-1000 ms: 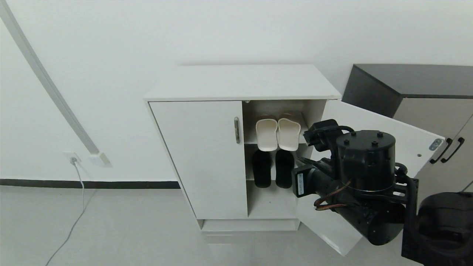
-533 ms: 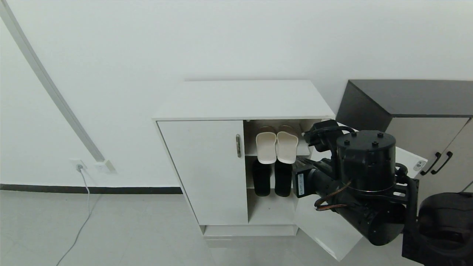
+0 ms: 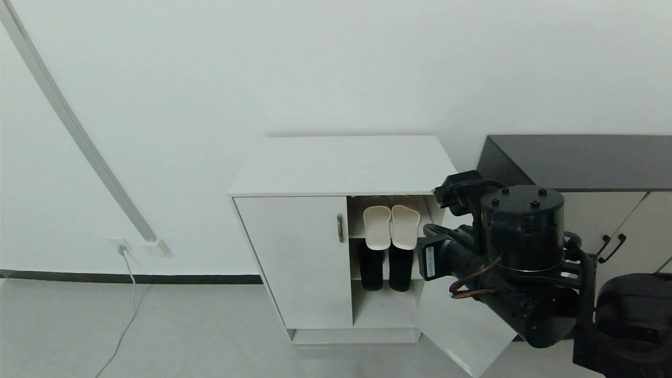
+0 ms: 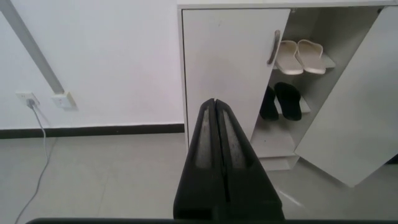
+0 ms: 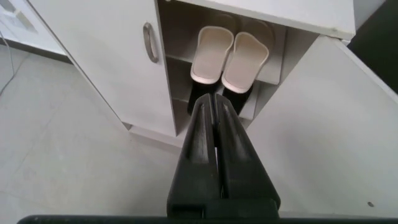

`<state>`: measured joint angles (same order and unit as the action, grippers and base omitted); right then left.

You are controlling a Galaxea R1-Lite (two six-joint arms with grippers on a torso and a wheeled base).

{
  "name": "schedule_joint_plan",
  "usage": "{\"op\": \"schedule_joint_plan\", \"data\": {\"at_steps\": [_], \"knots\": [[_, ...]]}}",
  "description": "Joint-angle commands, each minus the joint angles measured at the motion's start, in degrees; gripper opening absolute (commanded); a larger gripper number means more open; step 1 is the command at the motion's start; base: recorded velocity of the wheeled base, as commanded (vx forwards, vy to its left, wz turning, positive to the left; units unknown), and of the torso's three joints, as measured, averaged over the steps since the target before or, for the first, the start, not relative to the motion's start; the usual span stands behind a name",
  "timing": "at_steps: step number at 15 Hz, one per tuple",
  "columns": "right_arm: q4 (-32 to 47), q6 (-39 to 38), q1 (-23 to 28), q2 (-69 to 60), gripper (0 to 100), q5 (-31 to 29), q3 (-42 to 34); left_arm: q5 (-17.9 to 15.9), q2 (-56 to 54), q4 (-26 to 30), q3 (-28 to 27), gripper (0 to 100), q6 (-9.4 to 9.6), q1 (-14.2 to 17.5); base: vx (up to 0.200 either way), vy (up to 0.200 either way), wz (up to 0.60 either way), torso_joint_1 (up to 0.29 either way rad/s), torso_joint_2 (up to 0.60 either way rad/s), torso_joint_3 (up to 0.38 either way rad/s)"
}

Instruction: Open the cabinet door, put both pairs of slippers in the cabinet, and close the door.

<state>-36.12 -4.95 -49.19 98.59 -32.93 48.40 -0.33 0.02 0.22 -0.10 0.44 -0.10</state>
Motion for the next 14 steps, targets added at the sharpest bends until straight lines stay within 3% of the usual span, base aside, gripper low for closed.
{"op": "schedule_joint_plan", "data": {"at_steps": [1,5,12,14], "knots": [[0.0,0.12,0.06,-0.06,0,0.06,-0.14,-0.02,0.06,0.04,0.01,0,0.0,0.01,0.0,0.0,0.0,0.046,-0.08,-0.046],[0.0,0.12,0.06,-0.06,0,0.06,-0.41,-0.02,0.06,0.04,0.01,0,0.0,0.01,0.0,0.0,0.0,0.0,0.0,0.0],[-0.35,0.12,0.32,0.03,0,0.06,-0.41,-0.02,0.06,0.04,0.01,0,-0.09,0.01,0.0,0.0,-0.6,0.007,0.0,0.003],[-1.58,0.12,1.29,0.03,0,-0.12,-0.14,-0.02,0.06,0.04,0.01,0,-0.09,0.01,0.0,0.0,0.0,0.0,0.0,0.0]]}}
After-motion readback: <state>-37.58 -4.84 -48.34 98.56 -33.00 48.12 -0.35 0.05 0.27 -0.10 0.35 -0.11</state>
